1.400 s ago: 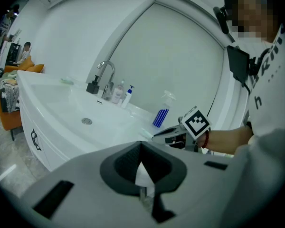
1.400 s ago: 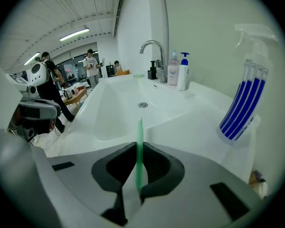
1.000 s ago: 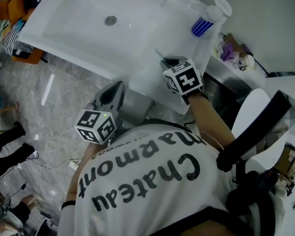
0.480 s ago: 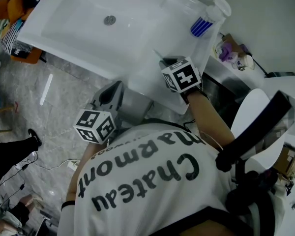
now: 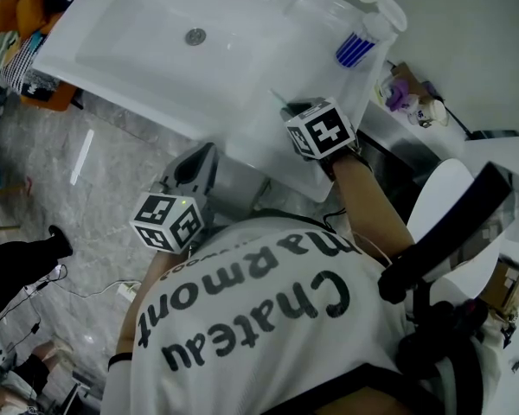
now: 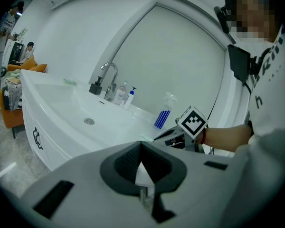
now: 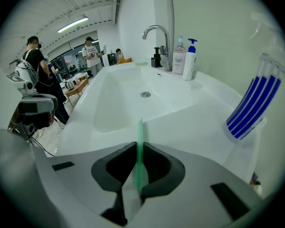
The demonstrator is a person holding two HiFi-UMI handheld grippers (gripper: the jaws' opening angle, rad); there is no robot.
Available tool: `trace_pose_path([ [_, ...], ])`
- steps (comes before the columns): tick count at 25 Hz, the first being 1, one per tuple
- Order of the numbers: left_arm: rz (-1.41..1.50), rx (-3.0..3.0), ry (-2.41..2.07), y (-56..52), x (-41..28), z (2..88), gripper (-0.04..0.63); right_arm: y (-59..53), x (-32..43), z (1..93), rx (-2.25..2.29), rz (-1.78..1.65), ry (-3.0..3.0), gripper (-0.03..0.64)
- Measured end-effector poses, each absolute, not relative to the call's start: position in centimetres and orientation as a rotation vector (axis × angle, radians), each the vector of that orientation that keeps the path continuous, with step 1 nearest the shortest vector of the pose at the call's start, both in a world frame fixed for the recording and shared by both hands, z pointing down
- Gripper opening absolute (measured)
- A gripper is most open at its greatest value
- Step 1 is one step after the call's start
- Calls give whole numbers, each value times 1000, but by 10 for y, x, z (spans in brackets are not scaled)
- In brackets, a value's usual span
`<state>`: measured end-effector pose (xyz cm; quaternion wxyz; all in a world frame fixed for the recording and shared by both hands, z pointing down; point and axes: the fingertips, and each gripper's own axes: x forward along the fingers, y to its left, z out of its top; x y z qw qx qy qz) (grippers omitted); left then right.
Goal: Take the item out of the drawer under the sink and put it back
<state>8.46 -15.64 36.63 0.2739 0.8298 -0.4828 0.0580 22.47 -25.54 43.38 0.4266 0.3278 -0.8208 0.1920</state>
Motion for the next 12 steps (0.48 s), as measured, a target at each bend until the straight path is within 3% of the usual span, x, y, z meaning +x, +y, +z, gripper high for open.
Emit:
trace_pose_path([
  [12,173,2231,-1329,-143,85,365,-3,-255,225,433,832,472,-2052,54],
])
